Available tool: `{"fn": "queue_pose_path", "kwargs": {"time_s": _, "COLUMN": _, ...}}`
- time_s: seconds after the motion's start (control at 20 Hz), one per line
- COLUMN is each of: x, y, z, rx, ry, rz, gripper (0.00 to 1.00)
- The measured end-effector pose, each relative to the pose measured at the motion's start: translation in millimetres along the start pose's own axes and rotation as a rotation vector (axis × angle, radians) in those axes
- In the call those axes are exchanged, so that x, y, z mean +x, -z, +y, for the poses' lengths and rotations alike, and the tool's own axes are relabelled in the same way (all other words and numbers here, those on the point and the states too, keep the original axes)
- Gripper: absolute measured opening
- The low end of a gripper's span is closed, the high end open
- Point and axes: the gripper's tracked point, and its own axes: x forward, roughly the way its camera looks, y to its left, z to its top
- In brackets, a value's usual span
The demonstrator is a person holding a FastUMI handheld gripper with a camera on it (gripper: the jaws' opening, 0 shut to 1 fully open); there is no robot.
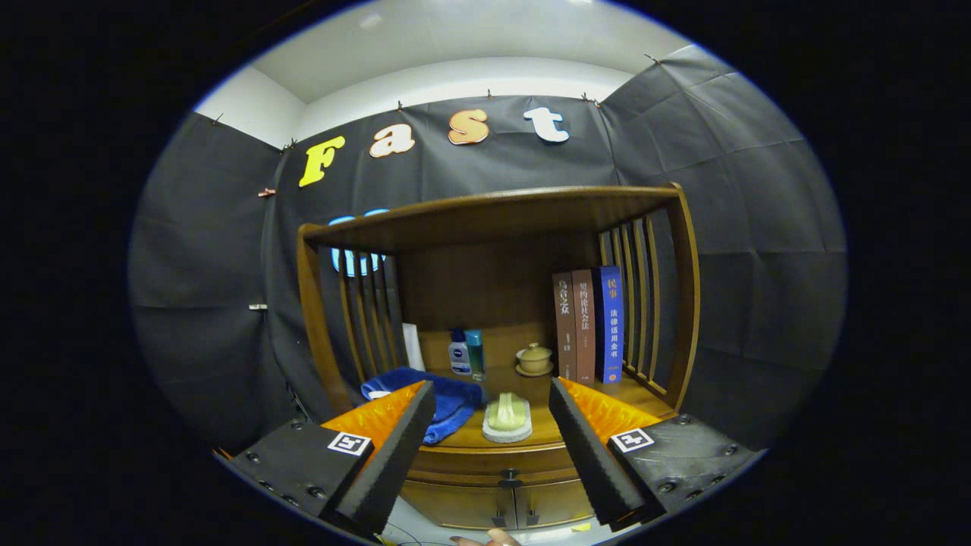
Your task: Pull open the drawer, take out the items inside it, and place them on the countertop above the cabinet.
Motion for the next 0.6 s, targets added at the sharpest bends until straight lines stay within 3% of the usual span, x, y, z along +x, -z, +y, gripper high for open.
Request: {"fn": "queue_pose_path", "kwargs": {"time_s": 0.6, "x": -50, "y": -44, "z": 12, "rx": -0.03, "ry": -0.027, "rz": -0.048, "gripper": 0.99}}
